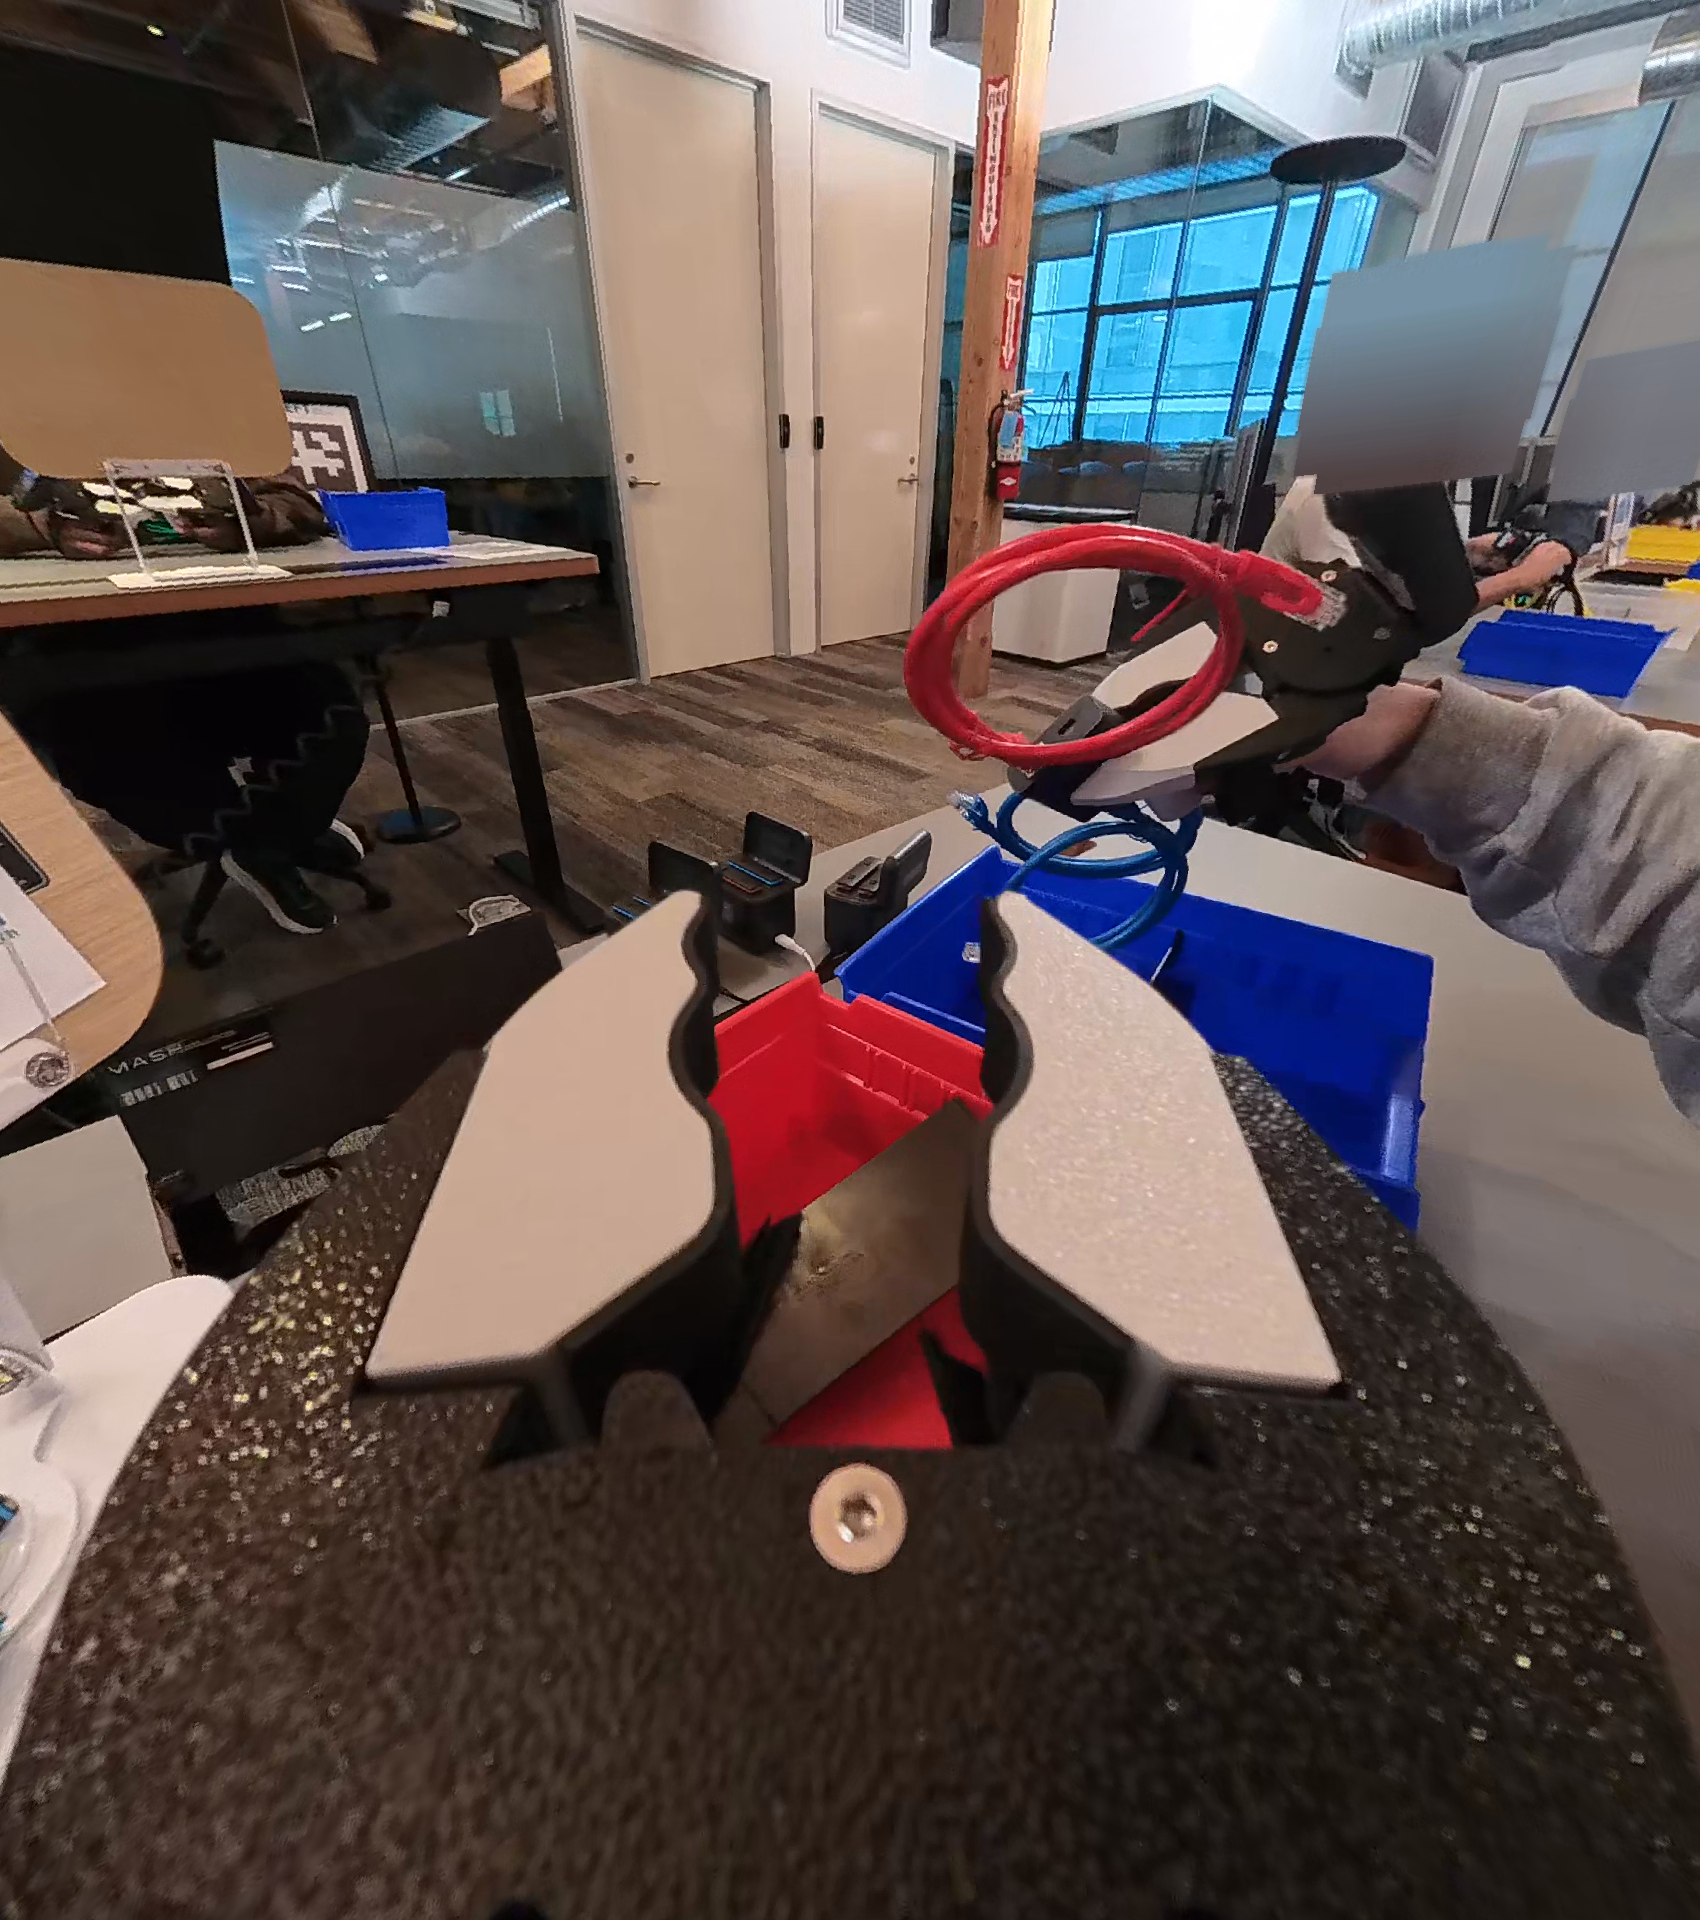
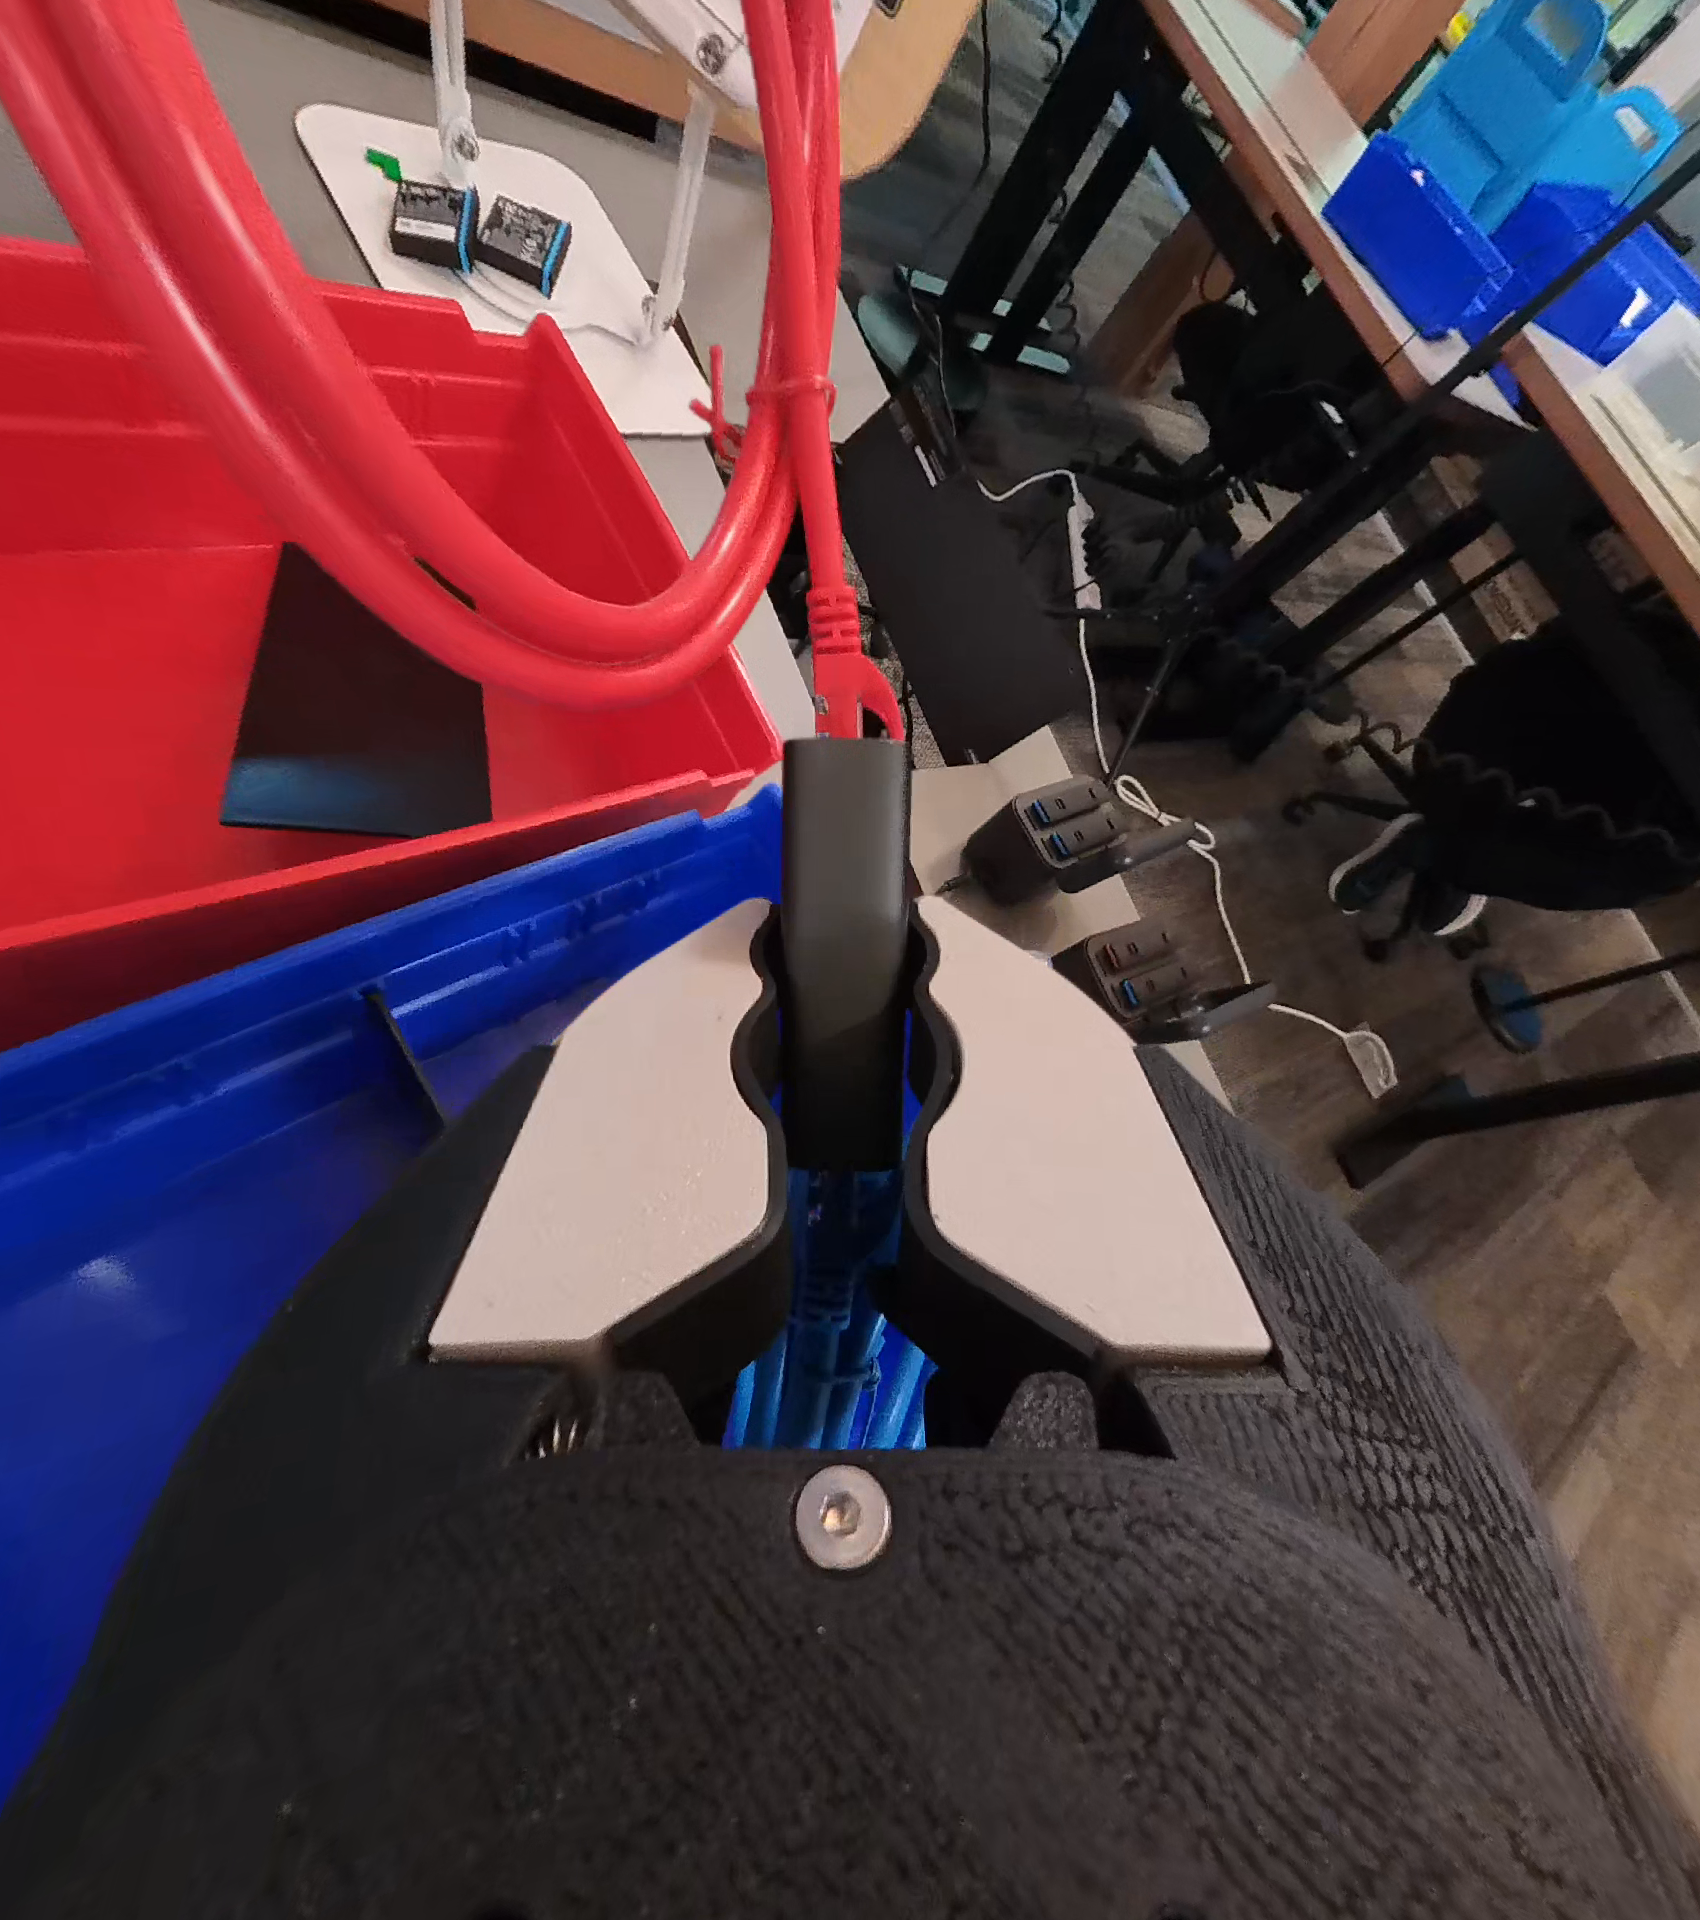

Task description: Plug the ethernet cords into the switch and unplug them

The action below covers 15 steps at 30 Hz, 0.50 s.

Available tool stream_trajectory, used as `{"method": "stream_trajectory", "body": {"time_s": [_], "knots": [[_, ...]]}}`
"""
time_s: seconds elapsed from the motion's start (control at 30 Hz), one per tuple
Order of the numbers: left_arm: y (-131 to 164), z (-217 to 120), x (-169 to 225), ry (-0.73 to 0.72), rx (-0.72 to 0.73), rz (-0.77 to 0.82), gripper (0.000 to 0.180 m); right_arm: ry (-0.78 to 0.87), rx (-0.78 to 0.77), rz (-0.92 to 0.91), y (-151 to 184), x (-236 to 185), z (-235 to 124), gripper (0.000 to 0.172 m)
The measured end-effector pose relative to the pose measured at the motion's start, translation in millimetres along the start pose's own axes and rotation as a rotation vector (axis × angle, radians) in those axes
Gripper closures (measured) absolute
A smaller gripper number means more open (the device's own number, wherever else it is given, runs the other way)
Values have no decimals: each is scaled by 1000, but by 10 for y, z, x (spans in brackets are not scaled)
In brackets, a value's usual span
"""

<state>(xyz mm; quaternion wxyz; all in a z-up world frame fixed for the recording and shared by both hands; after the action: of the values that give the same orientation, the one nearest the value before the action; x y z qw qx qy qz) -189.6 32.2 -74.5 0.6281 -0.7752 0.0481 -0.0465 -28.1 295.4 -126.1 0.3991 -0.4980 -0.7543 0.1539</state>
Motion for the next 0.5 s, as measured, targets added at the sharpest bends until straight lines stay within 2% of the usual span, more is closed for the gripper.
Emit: {"method": "stream_trajectory", "body": {"time_s": [0.5], "knots": [[29,167,183,26,-60,55,132,10,14,33,59,18,-33,151]]}}
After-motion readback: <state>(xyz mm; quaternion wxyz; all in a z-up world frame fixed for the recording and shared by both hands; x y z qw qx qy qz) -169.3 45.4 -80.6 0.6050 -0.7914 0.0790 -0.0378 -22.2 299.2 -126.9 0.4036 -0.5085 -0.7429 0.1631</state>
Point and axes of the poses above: each gripper's, where its closed fingertips meet, z out along the fingers, y out of its underside, x = y × z across the jaws, the point moved 3 cm from there along -z, back along the fingers, and after that the axes turned 13 degrees about -x, right-handed, at the moved point
